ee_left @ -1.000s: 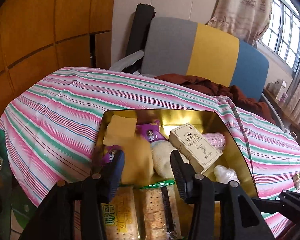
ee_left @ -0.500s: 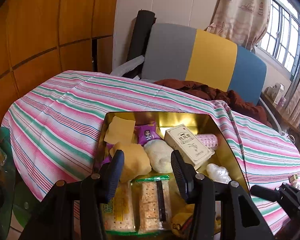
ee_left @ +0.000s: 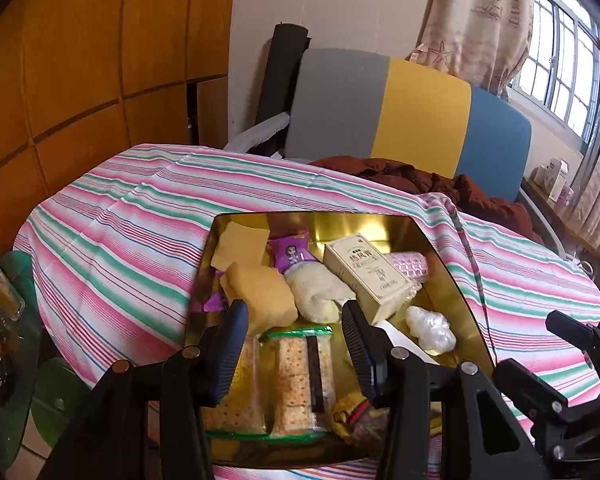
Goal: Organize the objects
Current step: 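Move both tools back toward the green box and plastic bag on the cloth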
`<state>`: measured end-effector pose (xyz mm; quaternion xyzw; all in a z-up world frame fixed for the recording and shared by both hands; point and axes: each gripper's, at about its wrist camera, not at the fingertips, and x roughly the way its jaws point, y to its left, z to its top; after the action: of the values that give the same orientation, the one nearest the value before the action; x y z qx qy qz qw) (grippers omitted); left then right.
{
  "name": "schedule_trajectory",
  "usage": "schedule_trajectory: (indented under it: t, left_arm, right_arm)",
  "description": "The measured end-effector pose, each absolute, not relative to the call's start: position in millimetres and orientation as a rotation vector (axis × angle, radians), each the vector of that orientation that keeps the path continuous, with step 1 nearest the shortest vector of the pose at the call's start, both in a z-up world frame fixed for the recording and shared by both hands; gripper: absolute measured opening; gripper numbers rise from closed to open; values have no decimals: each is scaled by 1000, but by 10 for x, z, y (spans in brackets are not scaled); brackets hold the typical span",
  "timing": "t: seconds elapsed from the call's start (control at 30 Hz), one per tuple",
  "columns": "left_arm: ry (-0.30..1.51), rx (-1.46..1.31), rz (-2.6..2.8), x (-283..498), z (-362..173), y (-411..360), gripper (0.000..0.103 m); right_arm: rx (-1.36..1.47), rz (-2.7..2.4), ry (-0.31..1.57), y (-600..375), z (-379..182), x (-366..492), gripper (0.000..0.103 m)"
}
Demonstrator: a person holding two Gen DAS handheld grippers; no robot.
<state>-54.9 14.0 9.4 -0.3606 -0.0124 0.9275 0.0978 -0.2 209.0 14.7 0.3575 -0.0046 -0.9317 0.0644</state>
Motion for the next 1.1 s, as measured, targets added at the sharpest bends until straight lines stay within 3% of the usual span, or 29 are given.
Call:
schedule_trajectory:
  t: [1.1]
  left_arm:
    - [155,-1012,2615,-280,111,702,49]
  right_arm:
    - [1158,-2979,-25,2604,39,72,103]
